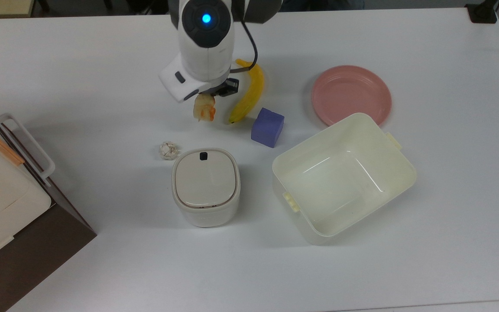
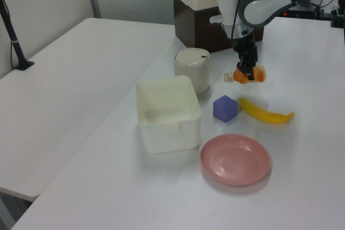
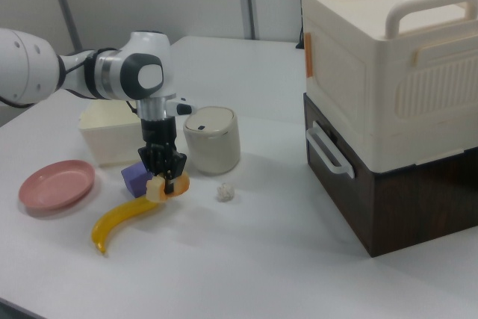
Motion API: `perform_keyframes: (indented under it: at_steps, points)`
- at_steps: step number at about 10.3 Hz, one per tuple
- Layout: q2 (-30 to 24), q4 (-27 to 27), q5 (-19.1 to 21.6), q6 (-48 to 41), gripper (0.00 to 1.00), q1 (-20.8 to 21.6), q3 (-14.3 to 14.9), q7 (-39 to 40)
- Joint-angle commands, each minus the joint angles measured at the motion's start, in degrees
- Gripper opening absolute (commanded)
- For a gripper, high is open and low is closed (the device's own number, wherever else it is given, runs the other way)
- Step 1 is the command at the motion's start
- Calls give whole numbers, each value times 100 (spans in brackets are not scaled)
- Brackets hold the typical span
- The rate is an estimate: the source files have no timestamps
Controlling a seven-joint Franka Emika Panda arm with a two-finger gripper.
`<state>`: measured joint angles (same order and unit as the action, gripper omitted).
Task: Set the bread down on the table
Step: 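Lift the bread off the plate and carry it toward the banana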
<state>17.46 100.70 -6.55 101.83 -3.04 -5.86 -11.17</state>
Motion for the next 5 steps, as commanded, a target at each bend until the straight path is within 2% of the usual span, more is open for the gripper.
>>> perform_keyframes:
  at_steps: [1, 3, 5]
  points:
    - [-163, -32, -74, 188, 100, -91, -38, 53]
    - [-540, -322, 74, 144, 100, -109, -39, 18]
    - [-970, -481, 635, 135, 100, -379, -65, 175]
